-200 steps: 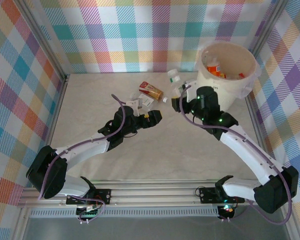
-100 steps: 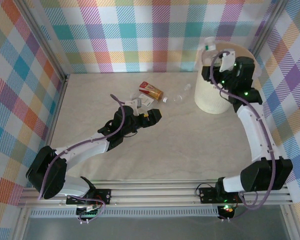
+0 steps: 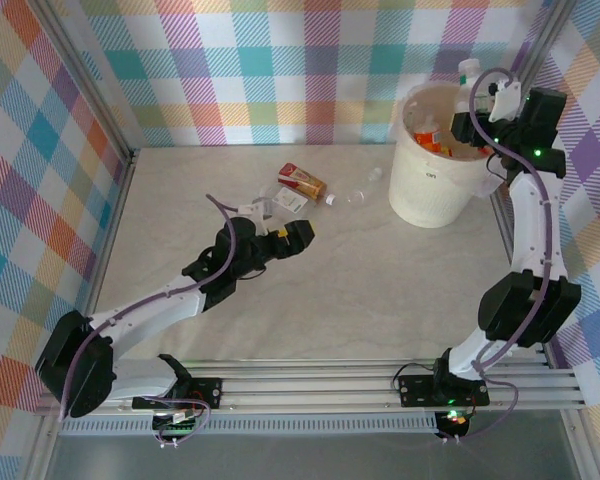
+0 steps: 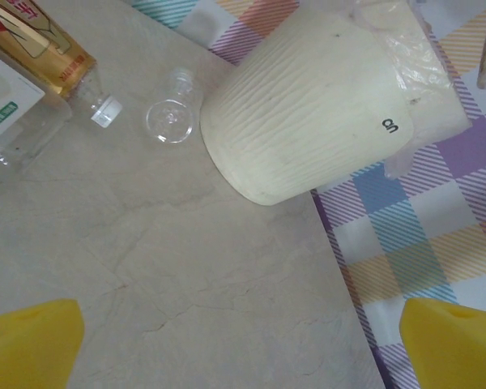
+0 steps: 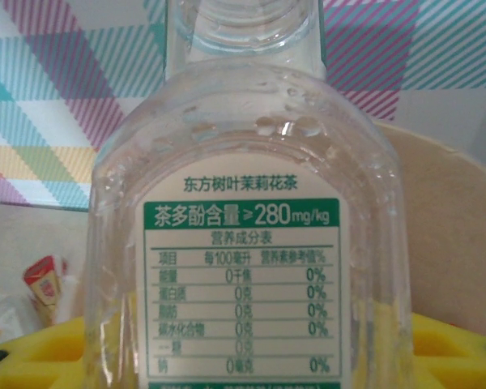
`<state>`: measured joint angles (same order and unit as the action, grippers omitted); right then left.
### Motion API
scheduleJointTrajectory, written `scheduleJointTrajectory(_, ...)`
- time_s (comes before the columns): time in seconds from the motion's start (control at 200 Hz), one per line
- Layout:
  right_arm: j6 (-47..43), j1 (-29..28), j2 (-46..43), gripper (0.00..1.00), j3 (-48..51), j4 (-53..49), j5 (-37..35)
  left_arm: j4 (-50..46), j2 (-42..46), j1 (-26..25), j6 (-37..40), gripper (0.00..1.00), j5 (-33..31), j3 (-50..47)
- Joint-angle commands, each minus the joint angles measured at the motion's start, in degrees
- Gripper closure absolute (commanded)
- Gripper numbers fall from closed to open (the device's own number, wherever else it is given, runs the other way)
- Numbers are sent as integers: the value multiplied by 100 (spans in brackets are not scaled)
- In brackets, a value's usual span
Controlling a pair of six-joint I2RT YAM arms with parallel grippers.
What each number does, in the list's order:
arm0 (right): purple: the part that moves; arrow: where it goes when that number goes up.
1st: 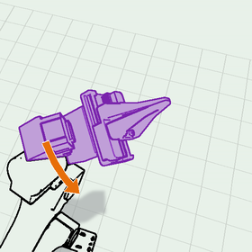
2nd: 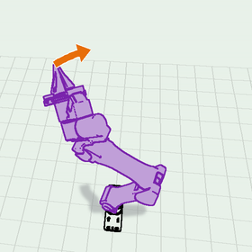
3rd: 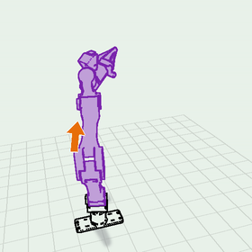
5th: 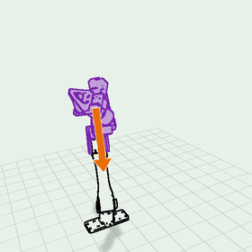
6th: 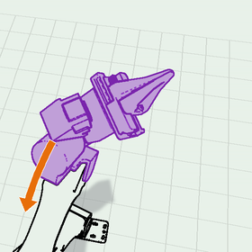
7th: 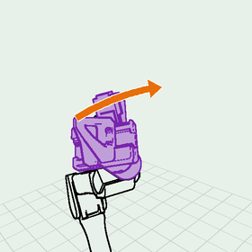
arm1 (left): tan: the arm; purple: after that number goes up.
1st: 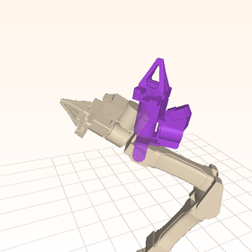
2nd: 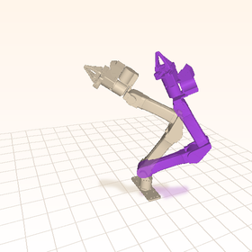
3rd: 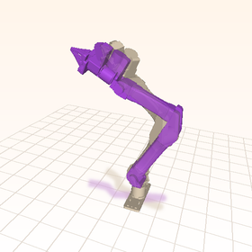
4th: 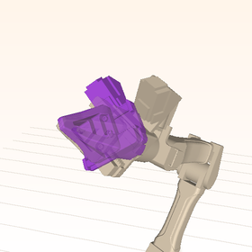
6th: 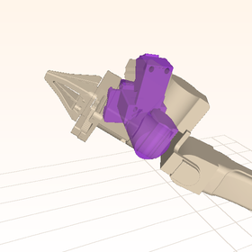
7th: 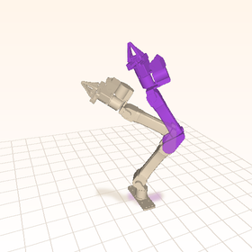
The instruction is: Put the plastic bottles in the bin
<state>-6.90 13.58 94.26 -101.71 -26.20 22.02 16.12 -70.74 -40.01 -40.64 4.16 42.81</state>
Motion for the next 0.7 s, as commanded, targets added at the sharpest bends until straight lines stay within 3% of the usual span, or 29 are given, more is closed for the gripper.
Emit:
scheduleJointTrajectory(0.0,-714,70,196,45,-289,-159,200,-152,272,-43,127,0,-263,-175)
scheduleJointTrajectory(0.27,-1556,61,699,39,-530,281,97,-336,517,-51,162,0,-503,-288)
scheduleJointTrajectory(0.405,-1440,57,859,13,-569,750,-742,-338,519,-50,162,0,-548,-283)
scheduleJointTrajectory(0.45,-1431,58,849,9,-534,849,-828,-335,522,-50,162,0,-556,-282)
scheduleJointTrajectory(0.485,-1389,59,802,0,-472,940,-833,-335,509,-51,157,0,-564,-295)
scheduleJointTrajectory(0.695,-870,57,376,0,-65,1315,-666,-319,423,-49,136,0,-558,-264)
